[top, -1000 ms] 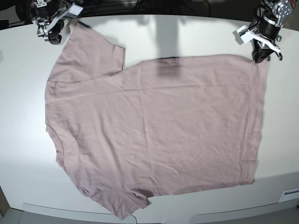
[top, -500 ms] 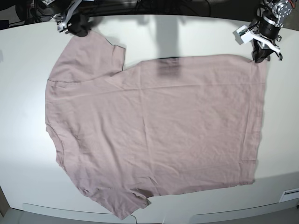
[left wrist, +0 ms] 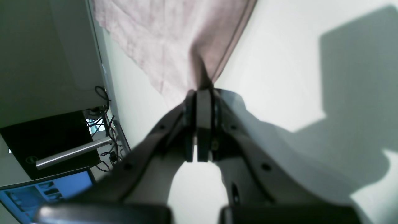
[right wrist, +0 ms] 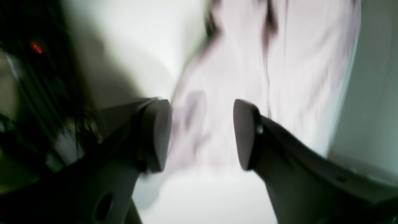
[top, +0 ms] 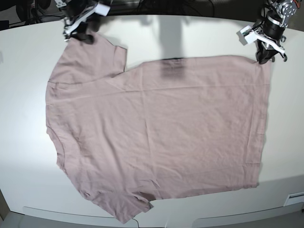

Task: Fold the T-shirt properly

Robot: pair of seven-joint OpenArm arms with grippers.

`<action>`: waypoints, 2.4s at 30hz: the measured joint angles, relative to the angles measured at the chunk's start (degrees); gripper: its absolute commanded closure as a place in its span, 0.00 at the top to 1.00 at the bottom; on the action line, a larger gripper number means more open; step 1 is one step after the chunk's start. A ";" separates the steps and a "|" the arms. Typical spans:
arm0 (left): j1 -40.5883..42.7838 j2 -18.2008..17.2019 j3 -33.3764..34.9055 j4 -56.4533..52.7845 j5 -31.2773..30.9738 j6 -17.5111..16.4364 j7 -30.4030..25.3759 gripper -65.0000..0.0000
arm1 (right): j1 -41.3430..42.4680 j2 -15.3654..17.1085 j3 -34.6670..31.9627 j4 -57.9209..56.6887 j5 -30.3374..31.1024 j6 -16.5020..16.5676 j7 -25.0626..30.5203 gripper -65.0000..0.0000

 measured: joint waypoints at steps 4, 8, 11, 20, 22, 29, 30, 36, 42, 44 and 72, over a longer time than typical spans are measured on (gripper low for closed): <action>0.00 0.00 0.00 0.00 0.02 0.00 0.00 0.00 | 0.22 2.08 0.55 -0.02 5.03 0.55 -12.11 0.53; 0.02 0.00 0.00 0.00 0.00 -0.02 -0.04 0.00 | 0.37 1.84 0.61 -0.02 5.75 0.59 -14.51 0.53; 0.00 0.00 0.00 0.00 0.02 -0.02 0.02 0.00 | 0.24 1.81 0.61 -0.37 2.19 1.75 -10.54 0.53; 0.00 0.00 0.00 0.00 0.02 -0.02 0.02 0.00 | 0.17 2.49 1.03 -0.96 0.15 4.85 0.20 0.53; 0.00 0.00 0.00 0.00 0.02 -0.02 0.09 0.00 | 0.66 2.45 1.03 -0.98 0.31 4.85 2.56 0.53; 0.00 0.00 0.00 0.00 0.02 -0.02 0.02 0.00 | 2.56 1.53 1.03 -1.01 2.75 5.68 13.46 0.53; 0.00 0.00 0.00 0.00 0.02 0.00 0.02 0.00 | 2.54 1.55 1.03 -1.01 2.80 5.73 14.25 0.53; 0.00 0.00 0.00 0.00 0.02 0.00 0.04 0.00 | 2.40 1.51 1.01 -1.01 3.54 5.86 16.37 0.53; 0.00 0.00 0.00 0.00 0.02 0.00 0.04 0.00 | 2.27 1.51 0.90 -1.01 -3.69 6.60 16.98 0.53; 0.00 0.00 0.00 0.00 0.02 -0.02 0.11 0.00 | 2.23 1.51 0.85 -1.01 -5.03 6.60 16.96 0.53; 0.00 0.00 0.00 0.00 -0.17 -0.02 0.00 0.00 | 1.86 1.33 0.26 -1.70 -2.80 6.75 13.51 0.00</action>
